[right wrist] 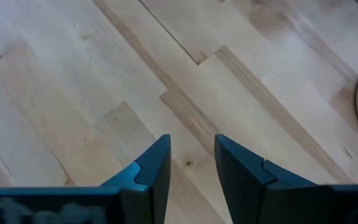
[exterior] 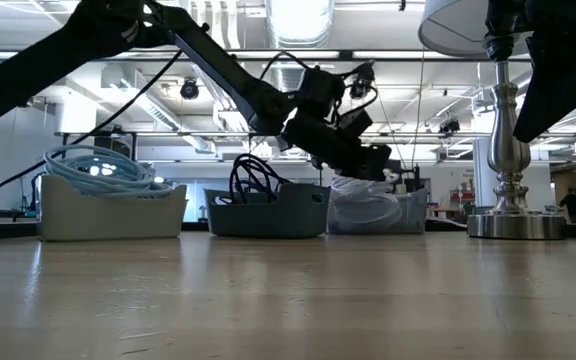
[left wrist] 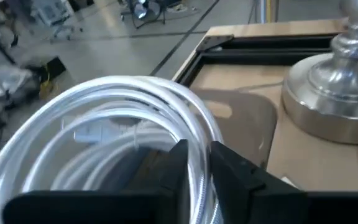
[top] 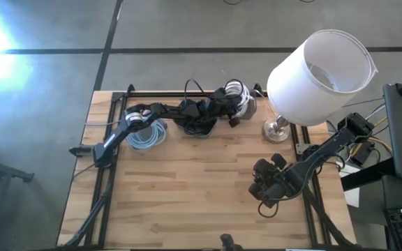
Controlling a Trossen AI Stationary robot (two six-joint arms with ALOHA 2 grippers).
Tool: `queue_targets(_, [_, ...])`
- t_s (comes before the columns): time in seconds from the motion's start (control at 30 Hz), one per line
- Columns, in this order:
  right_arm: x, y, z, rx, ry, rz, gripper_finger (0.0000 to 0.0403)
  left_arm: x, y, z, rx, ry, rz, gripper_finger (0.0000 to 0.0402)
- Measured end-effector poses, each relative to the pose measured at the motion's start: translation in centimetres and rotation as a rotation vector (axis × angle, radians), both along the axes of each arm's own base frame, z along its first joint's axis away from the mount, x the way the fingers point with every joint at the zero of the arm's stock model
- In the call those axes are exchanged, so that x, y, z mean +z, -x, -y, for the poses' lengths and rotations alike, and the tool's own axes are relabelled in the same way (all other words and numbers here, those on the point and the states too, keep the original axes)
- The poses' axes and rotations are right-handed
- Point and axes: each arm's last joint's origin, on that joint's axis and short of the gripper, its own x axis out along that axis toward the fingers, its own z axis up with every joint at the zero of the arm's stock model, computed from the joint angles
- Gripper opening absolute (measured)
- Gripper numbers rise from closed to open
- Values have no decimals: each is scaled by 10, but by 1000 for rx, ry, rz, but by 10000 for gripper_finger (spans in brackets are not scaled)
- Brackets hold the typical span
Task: Pick & Place USB Port
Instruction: Put the white HDMI cable into the black bin, then return to Home Position
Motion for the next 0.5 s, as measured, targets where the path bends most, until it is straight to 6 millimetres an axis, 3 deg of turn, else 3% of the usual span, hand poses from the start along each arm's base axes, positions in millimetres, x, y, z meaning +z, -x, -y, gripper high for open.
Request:
queue_targets(0.3, [0, 0, 0, 42, 17, -19, 118, 9, 1, 2, 31, 79, 56, 168])
queue_targets(0.4, [1, 0, 0, 100, 45, -40, 118, 28, 5, 13, -14, 138, 44, 187])
queue_targets(0.5, [5, 2, 2, 130, 70, -24, 118, 62, 21, 29, -94, 228, -18, 191])
